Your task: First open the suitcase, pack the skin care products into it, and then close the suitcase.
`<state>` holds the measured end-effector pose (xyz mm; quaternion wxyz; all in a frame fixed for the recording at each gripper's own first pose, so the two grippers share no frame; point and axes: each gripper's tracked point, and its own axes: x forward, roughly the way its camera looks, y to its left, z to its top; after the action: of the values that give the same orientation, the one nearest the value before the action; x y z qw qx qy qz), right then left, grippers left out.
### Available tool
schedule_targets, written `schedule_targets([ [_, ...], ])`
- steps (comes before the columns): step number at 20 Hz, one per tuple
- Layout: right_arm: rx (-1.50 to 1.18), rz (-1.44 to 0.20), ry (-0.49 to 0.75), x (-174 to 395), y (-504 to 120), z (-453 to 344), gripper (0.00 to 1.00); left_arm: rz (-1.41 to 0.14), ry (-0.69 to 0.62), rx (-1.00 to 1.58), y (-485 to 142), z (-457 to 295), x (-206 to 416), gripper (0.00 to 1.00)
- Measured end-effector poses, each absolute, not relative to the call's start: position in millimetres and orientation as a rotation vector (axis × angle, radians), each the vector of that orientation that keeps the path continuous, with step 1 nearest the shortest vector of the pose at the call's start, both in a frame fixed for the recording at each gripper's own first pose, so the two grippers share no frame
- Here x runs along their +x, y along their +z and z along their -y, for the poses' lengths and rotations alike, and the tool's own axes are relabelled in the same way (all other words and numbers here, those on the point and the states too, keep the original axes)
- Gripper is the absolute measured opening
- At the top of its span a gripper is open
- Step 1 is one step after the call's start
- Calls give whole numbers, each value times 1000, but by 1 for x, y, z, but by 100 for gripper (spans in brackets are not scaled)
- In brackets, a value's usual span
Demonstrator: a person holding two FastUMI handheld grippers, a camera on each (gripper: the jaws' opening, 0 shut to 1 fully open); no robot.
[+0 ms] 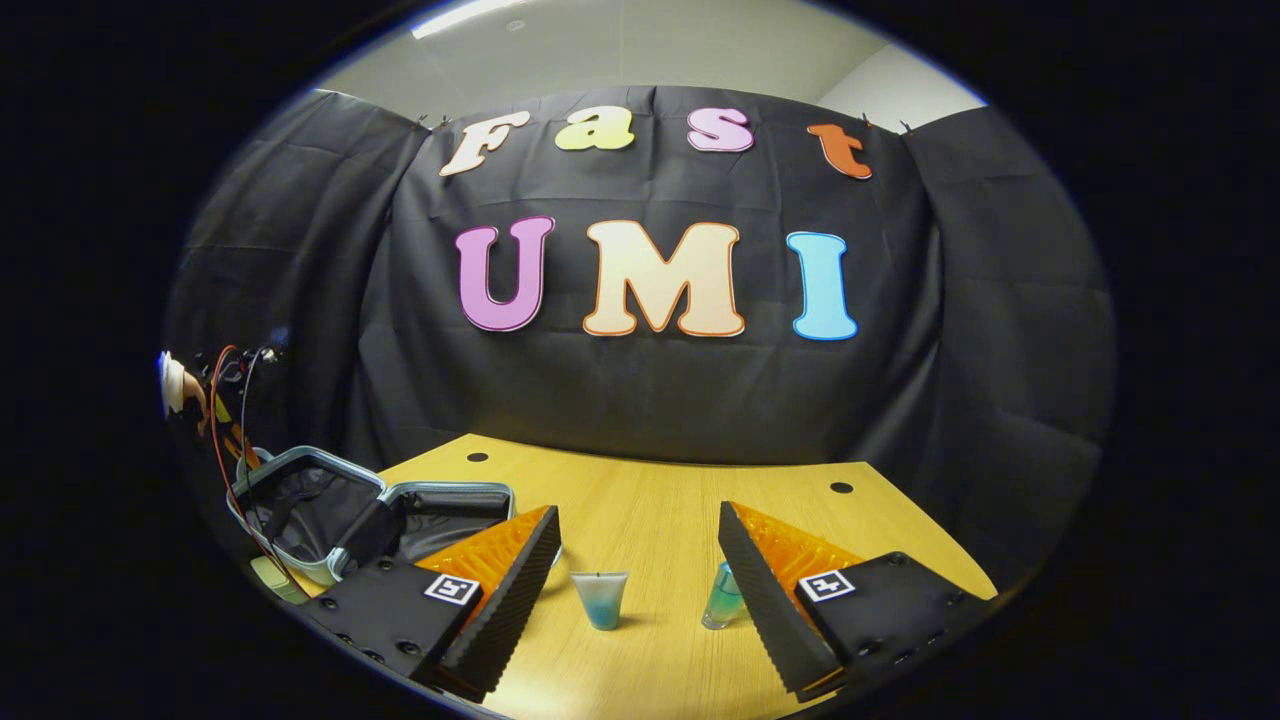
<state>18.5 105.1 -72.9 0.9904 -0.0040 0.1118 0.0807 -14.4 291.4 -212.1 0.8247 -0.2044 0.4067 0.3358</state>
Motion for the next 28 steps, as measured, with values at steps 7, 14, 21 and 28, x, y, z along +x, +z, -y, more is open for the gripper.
schedule_targets([
  [7, -19, -237, 156, 13, -76, -95, 99, -870, 748, -516, -246, -306, -26, 0],
  [14, -13, -240, 140, 7, -79, -74, 99, -823, 797, -475, -226, -303, -28, 56],
  [21, 13, -258, 144, 4, -89, -47, 99, -629, 696, -339, -140, -219, 13, 96],
  [28, 37, -308, 167, 5, -110, -15, 100, -532, 449, -276, -102, -10, 75, 96],
])
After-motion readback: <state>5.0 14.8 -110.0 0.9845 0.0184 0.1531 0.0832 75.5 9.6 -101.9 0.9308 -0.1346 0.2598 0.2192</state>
